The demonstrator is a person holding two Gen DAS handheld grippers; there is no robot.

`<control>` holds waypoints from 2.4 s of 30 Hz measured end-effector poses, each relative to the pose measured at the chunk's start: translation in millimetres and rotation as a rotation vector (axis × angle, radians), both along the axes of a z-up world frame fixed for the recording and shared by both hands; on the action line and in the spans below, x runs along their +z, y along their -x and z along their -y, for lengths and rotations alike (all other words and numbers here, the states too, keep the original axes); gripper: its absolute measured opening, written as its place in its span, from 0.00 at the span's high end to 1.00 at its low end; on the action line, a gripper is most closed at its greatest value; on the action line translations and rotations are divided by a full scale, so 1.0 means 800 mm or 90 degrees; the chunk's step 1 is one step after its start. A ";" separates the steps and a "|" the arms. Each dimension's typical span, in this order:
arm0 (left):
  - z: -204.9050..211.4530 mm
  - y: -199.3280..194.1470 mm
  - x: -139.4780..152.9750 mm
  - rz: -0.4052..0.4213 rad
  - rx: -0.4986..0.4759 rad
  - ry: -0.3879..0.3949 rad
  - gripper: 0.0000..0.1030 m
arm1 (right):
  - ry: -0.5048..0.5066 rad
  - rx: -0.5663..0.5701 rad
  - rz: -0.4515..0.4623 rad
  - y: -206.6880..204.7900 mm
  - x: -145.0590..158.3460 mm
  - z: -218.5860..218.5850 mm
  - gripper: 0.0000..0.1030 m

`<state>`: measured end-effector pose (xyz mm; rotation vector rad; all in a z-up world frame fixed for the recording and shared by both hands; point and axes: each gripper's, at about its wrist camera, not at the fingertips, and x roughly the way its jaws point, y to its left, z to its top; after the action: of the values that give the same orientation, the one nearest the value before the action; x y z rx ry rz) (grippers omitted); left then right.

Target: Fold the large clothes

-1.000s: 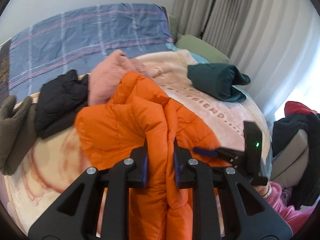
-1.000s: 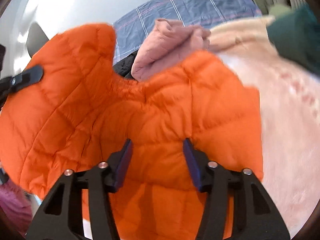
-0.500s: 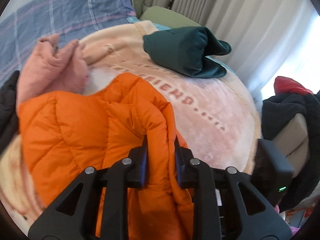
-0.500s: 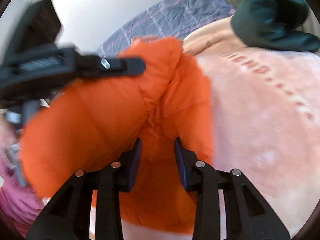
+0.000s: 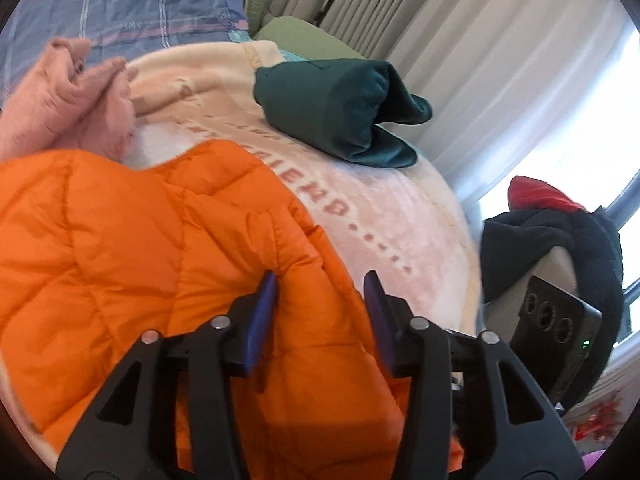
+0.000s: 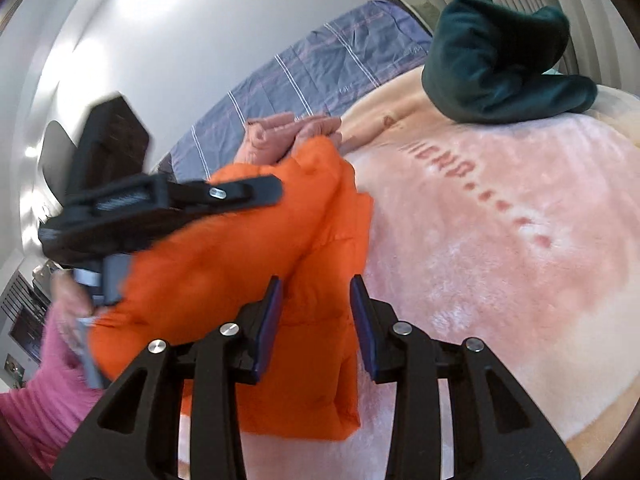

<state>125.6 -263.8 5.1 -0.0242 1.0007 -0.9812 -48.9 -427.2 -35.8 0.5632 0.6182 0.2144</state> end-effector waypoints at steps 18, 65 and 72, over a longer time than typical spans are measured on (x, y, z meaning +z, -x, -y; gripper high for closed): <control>0.020 0.008 -0.033 0.007 -0.031 0.058 0.51 | 0.046 0.008 -0.069 0.008 -0.010 -0.059 0.78; 0.023 0.015 -0.107 0.306 -0.001 -0.268 0.77 | 0.181 0.008 -0.115 -0.037 -0.056 -0.073 0.76; 0.014 0.005 -0.110 0.275 -0.005 -0.228 0.77 | 0.176 0.013 -0.137 -0.051 -0.059 -0.077 0.76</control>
<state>121.6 -274.9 -82.8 0.4709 0.7612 -0.7580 -8.1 -365.7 -83.3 0.3144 0.8475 0.0847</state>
